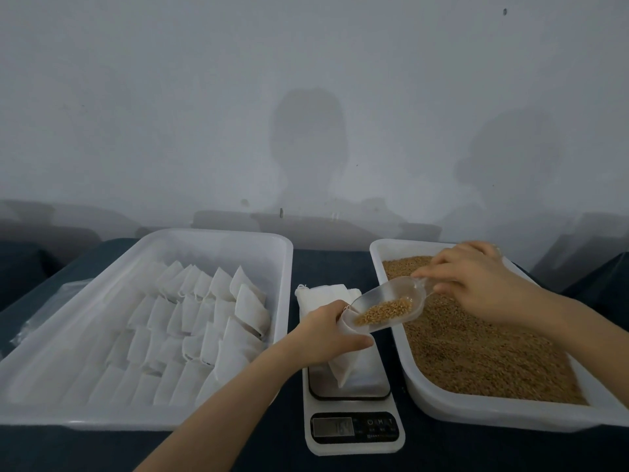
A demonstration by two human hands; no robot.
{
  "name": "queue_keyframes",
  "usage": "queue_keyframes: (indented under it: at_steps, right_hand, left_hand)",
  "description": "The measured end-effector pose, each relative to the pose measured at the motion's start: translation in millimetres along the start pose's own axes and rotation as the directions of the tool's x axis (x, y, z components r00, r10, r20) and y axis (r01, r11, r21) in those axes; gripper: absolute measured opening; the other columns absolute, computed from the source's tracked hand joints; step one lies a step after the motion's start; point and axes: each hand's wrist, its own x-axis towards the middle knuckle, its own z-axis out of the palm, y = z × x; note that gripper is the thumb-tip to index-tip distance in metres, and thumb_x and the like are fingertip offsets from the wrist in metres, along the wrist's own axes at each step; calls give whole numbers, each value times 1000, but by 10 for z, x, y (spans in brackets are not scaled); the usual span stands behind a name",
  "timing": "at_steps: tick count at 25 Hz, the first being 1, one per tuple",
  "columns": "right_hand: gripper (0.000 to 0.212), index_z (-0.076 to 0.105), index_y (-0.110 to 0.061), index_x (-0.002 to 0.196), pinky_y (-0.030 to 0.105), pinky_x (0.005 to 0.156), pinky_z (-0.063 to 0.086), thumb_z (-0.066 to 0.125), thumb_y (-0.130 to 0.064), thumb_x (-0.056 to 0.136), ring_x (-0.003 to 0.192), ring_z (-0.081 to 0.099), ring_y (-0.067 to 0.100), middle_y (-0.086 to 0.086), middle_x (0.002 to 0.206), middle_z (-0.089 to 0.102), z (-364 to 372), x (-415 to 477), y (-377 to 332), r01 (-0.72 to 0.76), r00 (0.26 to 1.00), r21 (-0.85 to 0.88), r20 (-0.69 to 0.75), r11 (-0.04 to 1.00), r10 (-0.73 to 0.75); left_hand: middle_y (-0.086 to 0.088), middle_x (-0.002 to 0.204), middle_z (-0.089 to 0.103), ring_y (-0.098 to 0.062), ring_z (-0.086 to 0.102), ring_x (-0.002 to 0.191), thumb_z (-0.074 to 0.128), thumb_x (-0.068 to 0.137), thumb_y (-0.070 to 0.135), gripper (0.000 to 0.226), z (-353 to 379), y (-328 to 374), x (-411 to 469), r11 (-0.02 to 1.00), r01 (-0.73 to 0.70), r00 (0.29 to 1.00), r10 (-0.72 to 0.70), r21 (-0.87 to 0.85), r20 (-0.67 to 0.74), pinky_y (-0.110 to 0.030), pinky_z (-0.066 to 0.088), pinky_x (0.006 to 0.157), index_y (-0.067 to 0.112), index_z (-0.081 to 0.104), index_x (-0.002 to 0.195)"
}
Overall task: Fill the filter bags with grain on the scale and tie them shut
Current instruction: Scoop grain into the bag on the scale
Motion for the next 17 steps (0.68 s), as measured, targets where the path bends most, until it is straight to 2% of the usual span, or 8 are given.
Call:
queue_keyframes:
  at_steps: [6, 9, 11, 13, 15, 17]
  right_hand:
    - [37, 53, -46, 124, 33, 109, -1, 52, -25, 94, 111, 39, 8, -19, 108, 52, -181, 69, -250, 125, 992, -188, -8, 974, -128]
    - [50, 52, -43, 127, 35, 109, -4, 57, -14, 87, 116, 39, 11, -13, 114, 53, -245, 85, -390, 187, 980, -339, -1, 922, -199]
    - [61, 61, -35, 120, 42, 110, 4, 65, 1, 70, 111, 49, 19, -4, 108, 58, -263, 75, -494, 257, 953, -432, -34, 864, -301]
    - [62, 71, -24, 104, 52, 107, 25, 70, 8, 51, 96, 60, 27, 3, 93, 64, -260, 47, -531, 305, 894, -517, -134, 800, -428]
    - [56, 72, -19, 100, 53, 102, 33, 65, 9, 51, 91, 63, 28, 6, 91, 65, -213, 17, -540, 329, 831, -588, -191, 739, -522]
    - [51, 70, -17, 102, 51, 104, 29, 48, 8, 63, 93, 63, 29, 9, 94, 65, -168, -5, -518, 334, 794, -624, -219, 707, -568]
  left_hand:
    - [19, 99, 54, -3, 57, 89, 70, 80, 48, 43, -2, 14, 7, 1000, 21, 1000, -21, -1, 9, -12, 45, 67, 34, 44, 111]
    - [22, 95, 52, -3, 56, 88, 70, 79, 50, 44, -7, 8, 1, 1000, 25, 1000, -25, -3, 2, -14, 44, 67, 35, 43, 110]
    - [19, 96, 53, -5, 56, 87, 71, 77, 49, 45, -10, 5, 2, 999, 32, 999, -32, 0, 3, -15, 43, 66, 34, 43, 110]
    - [17, 96, 52, -5, 55, 88, 73, 76, 46, 47, -13, 6, 1, 999, 39, 999, -39, 4, 9, -16, 43, 67, 34, 43, 111]
    - [16, 99, 52, -6, 55, 90, 74, 77, 43, 50, -31, -5, -2, 999, 35, 999, -34, -6, 26, -16, 43, 68, 33, 43, 114]
    - [11, 107, 54, -10, 56, 98, 71, 82, 33, 48, -77, -28, 4, 999, 33, 998, -31, -23, 62, -17, 45, 73, 29, 44, 122]
